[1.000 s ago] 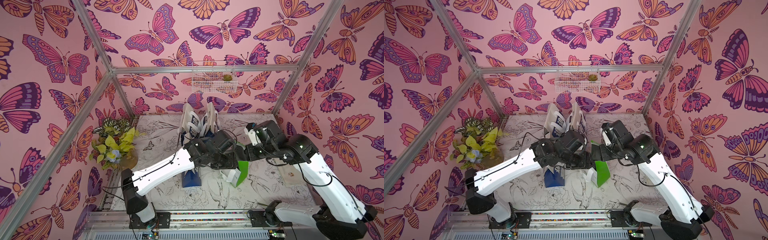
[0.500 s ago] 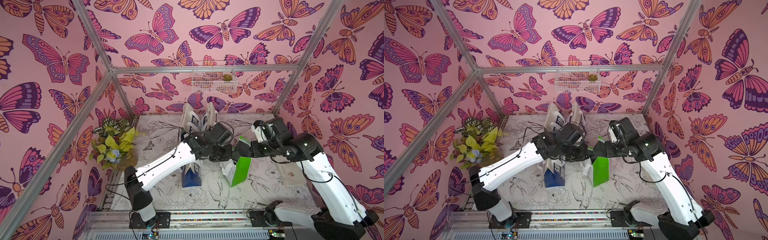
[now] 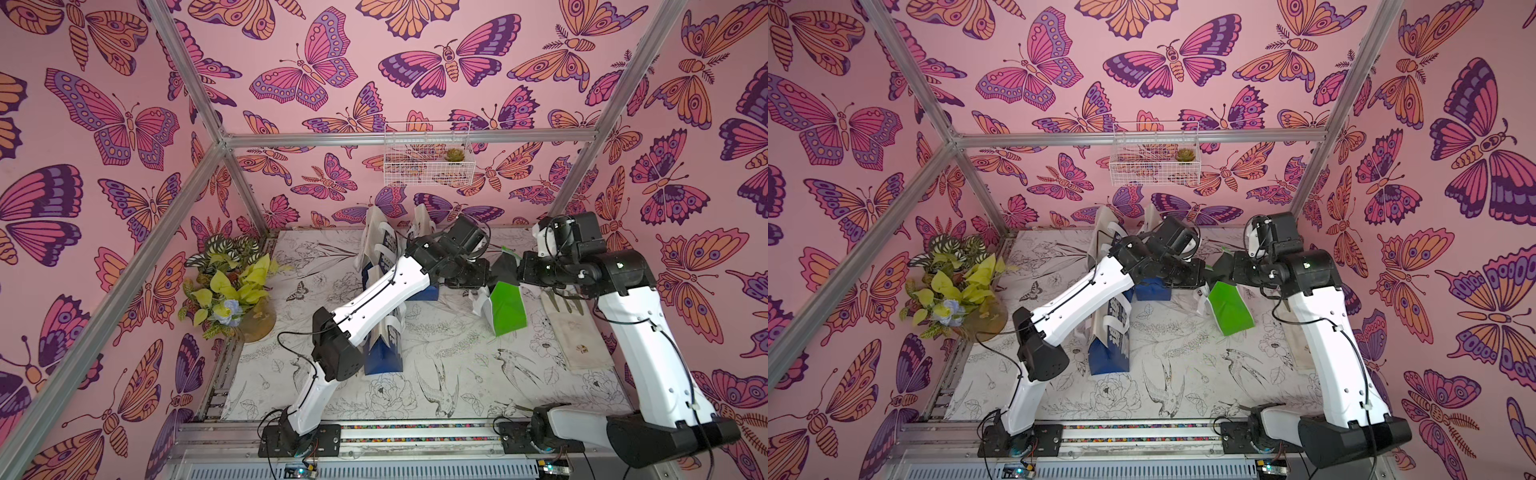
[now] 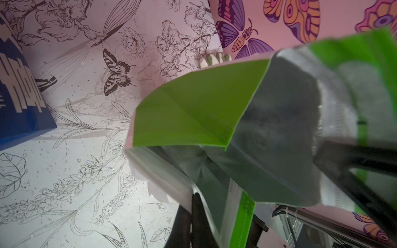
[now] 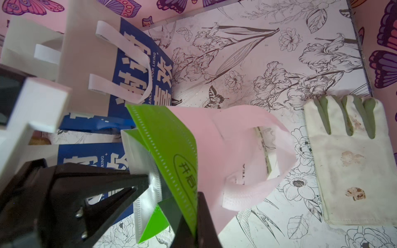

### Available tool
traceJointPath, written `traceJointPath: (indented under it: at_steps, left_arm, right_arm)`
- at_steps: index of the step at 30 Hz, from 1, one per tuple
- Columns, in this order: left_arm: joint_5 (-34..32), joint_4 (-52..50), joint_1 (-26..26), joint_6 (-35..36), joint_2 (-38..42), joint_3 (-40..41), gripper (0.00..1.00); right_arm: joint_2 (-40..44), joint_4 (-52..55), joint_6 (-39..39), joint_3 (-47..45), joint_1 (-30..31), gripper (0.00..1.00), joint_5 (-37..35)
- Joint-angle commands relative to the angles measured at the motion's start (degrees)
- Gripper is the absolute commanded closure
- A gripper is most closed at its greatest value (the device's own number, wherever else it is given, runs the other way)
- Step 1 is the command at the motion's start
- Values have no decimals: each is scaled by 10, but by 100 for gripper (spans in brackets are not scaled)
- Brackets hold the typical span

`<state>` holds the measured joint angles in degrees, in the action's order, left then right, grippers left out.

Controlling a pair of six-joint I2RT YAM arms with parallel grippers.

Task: Open the takeout bag
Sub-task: Move the takeout bag to the center of the board.

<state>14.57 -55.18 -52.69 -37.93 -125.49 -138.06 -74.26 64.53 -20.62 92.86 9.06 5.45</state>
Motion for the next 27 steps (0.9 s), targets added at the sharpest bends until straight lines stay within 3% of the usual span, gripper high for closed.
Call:
traceJointPath:
  at_steps: [1,3,6,9,14,19,27]
  left_arm:
    - [-2,-3,12,34,-25,-40,100]
    - [8,3,17,32,-40,-51,94]
    - [21,3,19,24,-41,-51,64]
    - [17,2,11,29,-8,-33,56]
    - [-19,2,-2,38,108,43,59]
    - [-41,11,-3,42,242,190,66]
    - [-98,38,4,30,422,405,65]
  right_arm:
    - [-7,-72,4,-16,-24,100,24]
    - [-14,-86,8,-16,-30,100,27]
    - [-37,-83,17,5,-33,100,16]
    - [-56,-82,21,25,-47,100,12]
    - [-79,-93,27,49,-84,100,34]
    - [-104,-101,38,75,-106,100,62]
    - [-116,-135,20,65,-128,100,91]
